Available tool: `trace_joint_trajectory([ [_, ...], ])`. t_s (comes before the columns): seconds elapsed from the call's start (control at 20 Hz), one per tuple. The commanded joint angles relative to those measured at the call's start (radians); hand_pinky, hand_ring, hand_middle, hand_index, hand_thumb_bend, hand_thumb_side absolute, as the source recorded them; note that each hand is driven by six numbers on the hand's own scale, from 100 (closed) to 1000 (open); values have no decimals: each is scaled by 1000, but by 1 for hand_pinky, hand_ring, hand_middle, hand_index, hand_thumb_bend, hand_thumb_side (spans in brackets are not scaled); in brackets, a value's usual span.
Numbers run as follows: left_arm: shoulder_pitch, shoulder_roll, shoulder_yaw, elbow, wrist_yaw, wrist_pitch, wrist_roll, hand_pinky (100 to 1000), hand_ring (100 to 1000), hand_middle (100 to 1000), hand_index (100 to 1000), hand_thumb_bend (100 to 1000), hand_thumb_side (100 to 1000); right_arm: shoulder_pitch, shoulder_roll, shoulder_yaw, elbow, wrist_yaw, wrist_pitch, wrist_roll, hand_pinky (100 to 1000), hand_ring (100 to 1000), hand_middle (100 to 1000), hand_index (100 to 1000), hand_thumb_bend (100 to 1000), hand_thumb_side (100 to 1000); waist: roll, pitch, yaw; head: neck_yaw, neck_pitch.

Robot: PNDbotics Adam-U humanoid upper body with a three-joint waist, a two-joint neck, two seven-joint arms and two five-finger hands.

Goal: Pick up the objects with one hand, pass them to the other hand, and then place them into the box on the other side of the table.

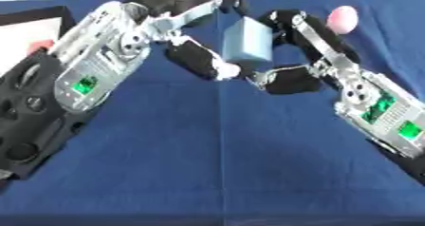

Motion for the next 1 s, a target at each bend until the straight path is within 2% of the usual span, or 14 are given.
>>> trace_joint_trajectory([
  [0.05,-13,0,9,1,-5,-5,5,803,792,772,819,448,492,-10,-18,-3,-21,7,-9,0,627,729,611,513,100,100,-1,-14,-1,1,2],
  [0.3,-9,-6,12,11,-1,-3,21,801,784,759,807,388,478,-8,-19,0,-21,11,-8,4,628,730,612,513,100,100,0,-14,-2,1,2],
  [0.65,-8,-8,11,0,54,13,79,779,738,695,729,153,431,-5,-21,4,-21,19,2,11,627,729,612,513,100,100,0,-13,-1,2,3],
  [0.75,-8,-8,7,0,63,17,85,770,724,675,703,100,387,-4,-21,5,-21,21,4,12,627,728,612,513,100,100,0,-13,-1,3,4],
  [1.0,-9,-9,5,0,70,22,89,755,695,627,615,100,290,-3,-23,4,-21,23,7,12,626,730,615,516,100,100,1,-14,-1,4,5],
])
